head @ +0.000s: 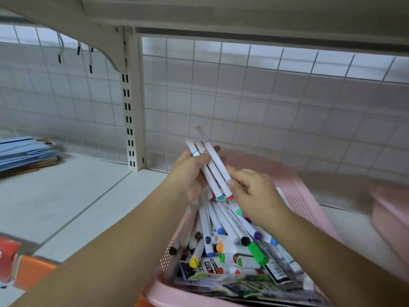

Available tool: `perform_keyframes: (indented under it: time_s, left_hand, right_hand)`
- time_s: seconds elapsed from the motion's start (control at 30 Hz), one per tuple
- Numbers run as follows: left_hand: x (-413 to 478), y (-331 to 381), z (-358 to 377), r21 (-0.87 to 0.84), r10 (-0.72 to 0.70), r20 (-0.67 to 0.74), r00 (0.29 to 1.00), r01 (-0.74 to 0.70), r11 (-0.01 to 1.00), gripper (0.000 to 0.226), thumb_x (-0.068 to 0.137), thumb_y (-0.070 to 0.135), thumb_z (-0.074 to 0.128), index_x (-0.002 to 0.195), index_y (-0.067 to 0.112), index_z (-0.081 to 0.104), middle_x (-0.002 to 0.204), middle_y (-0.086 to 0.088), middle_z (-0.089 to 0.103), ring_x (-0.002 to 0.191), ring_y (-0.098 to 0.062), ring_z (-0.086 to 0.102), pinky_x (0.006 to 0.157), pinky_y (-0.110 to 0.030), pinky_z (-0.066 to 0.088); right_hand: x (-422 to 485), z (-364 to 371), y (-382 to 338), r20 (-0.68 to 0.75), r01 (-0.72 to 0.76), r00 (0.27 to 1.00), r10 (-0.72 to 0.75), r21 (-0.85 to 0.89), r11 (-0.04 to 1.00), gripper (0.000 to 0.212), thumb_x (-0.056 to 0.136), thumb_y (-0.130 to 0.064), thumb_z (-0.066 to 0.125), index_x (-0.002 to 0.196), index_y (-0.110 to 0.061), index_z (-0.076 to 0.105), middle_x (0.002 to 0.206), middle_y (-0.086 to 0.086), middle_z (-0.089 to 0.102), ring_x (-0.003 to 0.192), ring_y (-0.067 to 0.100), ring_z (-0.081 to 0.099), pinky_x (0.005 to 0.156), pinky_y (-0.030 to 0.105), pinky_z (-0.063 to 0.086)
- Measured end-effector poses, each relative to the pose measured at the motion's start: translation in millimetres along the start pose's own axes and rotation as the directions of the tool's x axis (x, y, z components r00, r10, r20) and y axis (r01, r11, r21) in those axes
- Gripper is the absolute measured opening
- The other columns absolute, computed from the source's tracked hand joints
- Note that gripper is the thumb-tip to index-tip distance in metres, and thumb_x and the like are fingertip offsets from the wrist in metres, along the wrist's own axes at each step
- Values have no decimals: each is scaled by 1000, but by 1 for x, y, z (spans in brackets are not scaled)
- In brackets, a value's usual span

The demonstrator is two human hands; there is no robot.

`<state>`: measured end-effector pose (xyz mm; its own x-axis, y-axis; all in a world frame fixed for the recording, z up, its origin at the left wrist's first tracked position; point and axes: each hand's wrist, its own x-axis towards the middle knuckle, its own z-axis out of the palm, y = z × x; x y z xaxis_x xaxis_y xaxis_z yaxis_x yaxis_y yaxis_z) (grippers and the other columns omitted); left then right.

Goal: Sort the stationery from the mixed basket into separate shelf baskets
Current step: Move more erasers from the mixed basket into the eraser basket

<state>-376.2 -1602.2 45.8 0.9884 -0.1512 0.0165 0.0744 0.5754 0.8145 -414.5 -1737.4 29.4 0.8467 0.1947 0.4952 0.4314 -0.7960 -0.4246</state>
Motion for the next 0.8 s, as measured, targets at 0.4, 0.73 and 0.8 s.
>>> perform_keyframes:
  time_s: [0.4,0.73,0.8]
  left_hand:
    - [1,1,-1,9,15,51,999,-15,1000,17,91,-3,48,100,7,59,86,-1,72,77,-8,68,66,-24,58]
    - [5,1,-8,4,78,-64,995,-78,997,20,87,-10,50,101,2,58,94,-10,69,74,-13,70,62,-27,59]
    - [5,3,-9,0,71,-82,994,-71,997,19,88,-10,50,100,3,58,83,-6,71,69,-11,69,54,-25,56]
  right_hand:
    - [-3,4,-3,2,23,1000,-23,71,997,34,95,-13,48,128,-14,57,65,-17,39,58,-4,37,62,5,35]
    - [3,3,12,-18,-49,999,50,67,997,33,94,-8,46,123,-14,61,94,-6,61,66,-5,43,63,6,33]
    - [9,-1,23,-51,-190,980,192,33,981,31,93,-7,47,116,-14,66,101,0,67,57,-7,42,61,9,36]
